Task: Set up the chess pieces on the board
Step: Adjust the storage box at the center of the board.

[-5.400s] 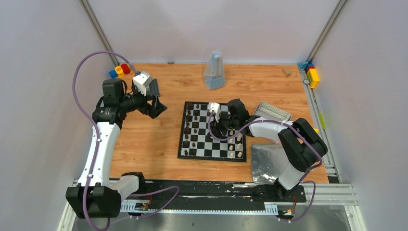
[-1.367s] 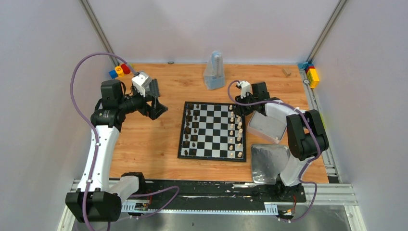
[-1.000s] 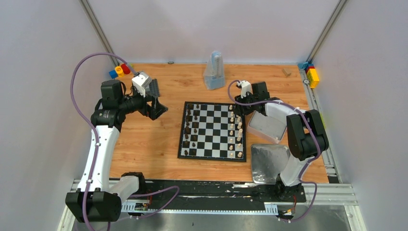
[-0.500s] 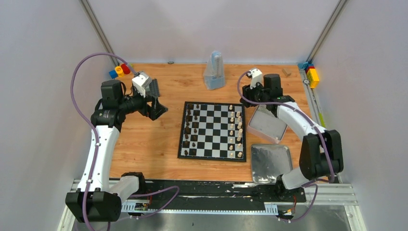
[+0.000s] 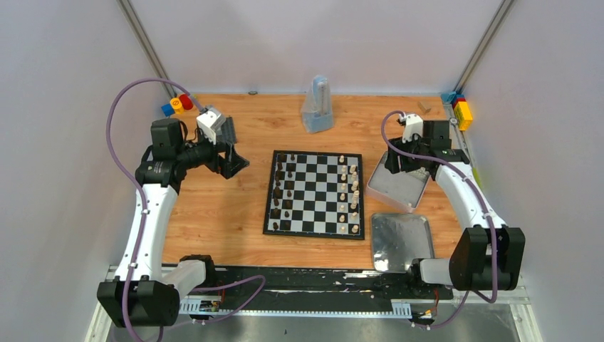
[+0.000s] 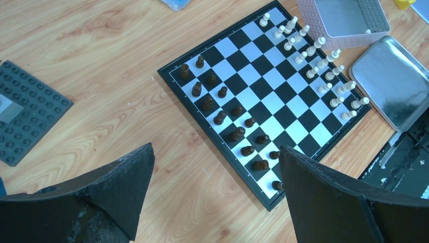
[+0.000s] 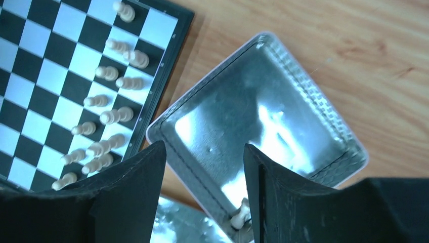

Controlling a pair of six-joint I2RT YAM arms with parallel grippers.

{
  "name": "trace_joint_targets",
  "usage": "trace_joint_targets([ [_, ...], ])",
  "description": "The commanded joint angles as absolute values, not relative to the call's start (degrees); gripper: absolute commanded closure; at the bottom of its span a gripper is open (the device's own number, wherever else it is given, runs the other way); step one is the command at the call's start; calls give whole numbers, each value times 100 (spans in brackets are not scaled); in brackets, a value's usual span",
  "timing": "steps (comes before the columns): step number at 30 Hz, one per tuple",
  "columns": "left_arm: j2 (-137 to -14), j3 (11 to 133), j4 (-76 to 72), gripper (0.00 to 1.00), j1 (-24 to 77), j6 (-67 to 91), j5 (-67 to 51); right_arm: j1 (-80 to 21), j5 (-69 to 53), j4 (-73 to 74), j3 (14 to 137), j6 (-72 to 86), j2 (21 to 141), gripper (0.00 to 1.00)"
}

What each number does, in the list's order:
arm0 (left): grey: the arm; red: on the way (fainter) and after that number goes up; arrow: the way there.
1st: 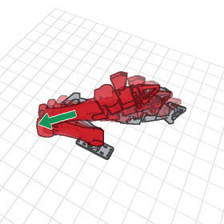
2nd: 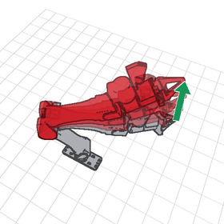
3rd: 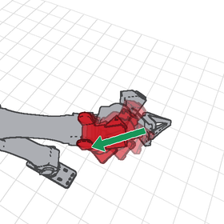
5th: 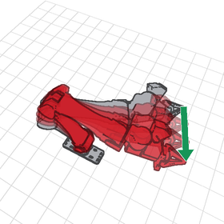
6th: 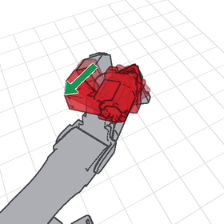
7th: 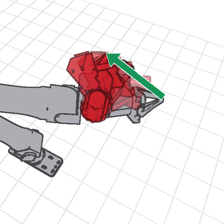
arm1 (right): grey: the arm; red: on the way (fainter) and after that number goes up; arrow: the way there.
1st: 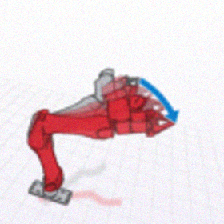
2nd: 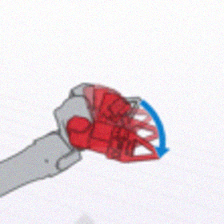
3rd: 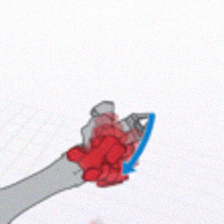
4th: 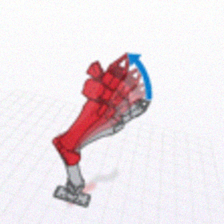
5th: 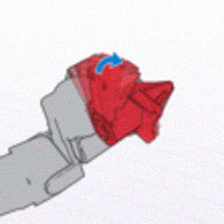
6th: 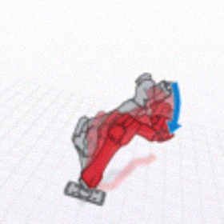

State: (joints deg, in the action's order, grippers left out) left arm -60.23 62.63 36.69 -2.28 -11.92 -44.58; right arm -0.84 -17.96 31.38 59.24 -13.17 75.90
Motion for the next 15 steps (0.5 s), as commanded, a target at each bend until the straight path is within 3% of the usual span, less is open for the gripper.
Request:
trace_joint_targets([
  [1, -6099, 6482, 3582, 0, -250, -1180, -4671, -79, -2140, 3586, 5915, -1176, 7571, 41],
  [15, -6296, 6393, 3496, 0, -255, -1181, -4631, -119, -2332, 3298, 6981, -539, 9608, 42],
])
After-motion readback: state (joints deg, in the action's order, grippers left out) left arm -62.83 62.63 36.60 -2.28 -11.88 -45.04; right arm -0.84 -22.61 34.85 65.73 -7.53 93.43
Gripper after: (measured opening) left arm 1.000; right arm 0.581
